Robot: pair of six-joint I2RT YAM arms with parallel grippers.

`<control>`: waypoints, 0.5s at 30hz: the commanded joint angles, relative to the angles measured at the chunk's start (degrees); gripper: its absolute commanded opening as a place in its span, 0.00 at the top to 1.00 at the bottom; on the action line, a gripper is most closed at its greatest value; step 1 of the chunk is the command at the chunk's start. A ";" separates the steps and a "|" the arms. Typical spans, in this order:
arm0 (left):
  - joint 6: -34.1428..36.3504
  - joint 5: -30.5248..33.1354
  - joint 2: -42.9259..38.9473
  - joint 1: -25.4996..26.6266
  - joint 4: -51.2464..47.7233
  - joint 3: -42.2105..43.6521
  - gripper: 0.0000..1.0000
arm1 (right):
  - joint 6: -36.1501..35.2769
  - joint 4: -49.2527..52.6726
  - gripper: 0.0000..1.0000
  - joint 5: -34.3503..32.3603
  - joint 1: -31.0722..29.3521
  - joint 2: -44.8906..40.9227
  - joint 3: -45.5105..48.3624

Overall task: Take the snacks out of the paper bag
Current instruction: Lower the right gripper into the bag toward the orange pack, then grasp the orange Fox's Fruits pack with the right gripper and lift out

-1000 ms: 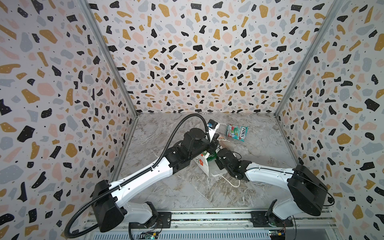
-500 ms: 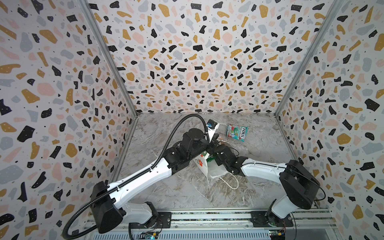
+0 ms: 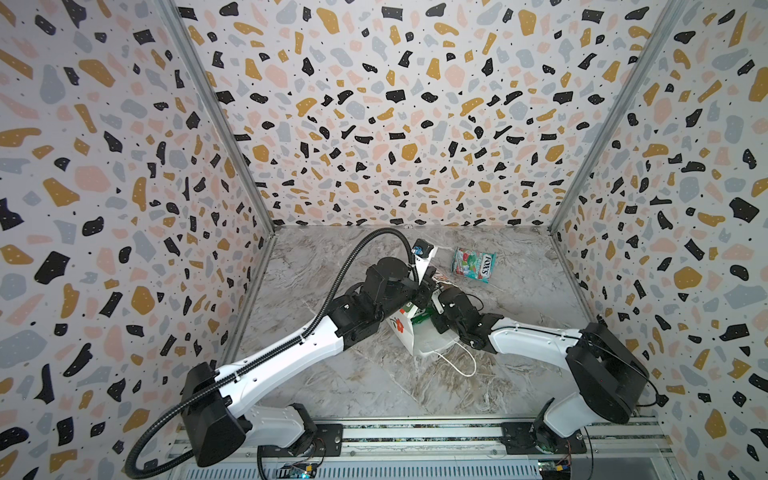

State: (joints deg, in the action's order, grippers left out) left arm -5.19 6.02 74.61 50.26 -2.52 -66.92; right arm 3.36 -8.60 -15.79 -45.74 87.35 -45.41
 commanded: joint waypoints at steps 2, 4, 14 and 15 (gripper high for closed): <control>-0.68 2.32 0.31 -0.06 2.96 0.34 1.00 | -0.77 -0.44 1.00 2.01 -0.49 -6.76 2.38; -0.82 2.56 0.71 0.01 2.79 0.26 1.00 | -0.63 0.65 1.00 2.14 -0.58 -9.13 3.44; -1.31 3.71 1.68 -0.06 2.56 0.12 1.00 | -0.81 7.70 1.00 4.44 -2.06 -20.94 5.24; -1.34 3.82 1.75 -0.06 2.61 0.13 1.00 | -0.89 8.47 1.00 4.46 -2.25 -22.00 5.00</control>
State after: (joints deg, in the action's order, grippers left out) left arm -5.87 8.23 75.99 50.28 -2.52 -66.89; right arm 3.20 -1.83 -11.97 -47.37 69.28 -39.24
